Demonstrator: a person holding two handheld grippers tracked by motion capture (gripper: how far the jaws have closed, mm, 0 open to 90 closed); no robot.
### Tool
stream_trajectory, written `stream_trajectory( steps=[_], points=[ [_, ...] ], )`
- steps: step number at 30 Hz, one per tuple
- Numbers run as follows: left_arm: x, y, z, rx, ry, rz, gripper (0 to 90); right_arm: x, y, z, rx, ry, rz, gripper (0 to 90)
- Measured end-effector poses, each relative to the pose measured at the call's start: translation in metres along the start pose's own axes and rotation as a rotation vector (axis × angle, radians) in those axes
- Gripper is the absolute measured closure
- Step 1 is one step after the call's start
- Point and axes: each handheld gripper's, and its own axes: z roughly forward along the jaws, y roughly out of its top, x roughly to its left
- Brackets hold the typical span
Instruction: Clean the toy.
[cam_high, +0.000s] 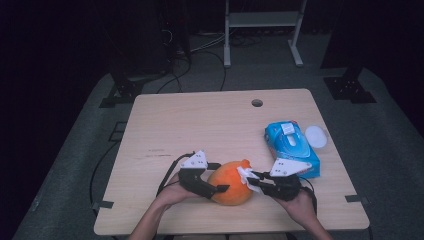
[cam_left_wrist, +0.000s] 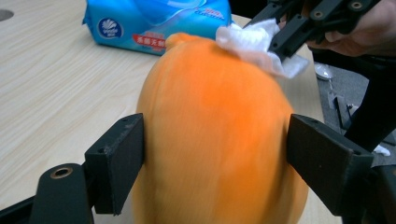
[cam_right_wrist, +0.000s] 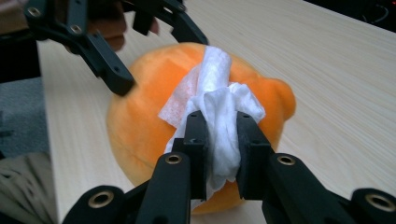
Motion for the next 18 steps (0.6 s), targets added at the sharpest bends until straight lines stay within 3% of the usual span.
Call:
stream_trajectory(
  steps=[1,3,6,9,13,18],
  points=[
    [-0.001,-0.001,0.001,0.006,0.008,0.014,21.7,0.003,0.001,0.000,0.001,-0.001,-0.010,76.0],
    [0.001,-0.002,0.001,0.002,0.010,0.001,24.9,0.011,0.005,0.002,-0.005,0.005,-0.034,76.0],
    [0.000,-0.003,0.002,0.004,0.019,0.019,28.7,0.018,0.009,0.006,-0.015,0.040,-0.054,76.0],
    [0.001,-0.005,0.001,0.005,0.018,0.026,31.7,0.023,0.011,0.009,0.000,0.029,-0.092,76.1],
    [0.002,-0.008,0.001,-0.004,0.013,0.020,33.1,0.010,0.008,0.004,-0.001,0.007,-0.069,76.2],
    [0.001,-0.009,0.002,-0.005,0.010,0.018,33.3,-0.010,-0.001,0.000,0.011,-0.017,0.007,76.1]
  ],
)
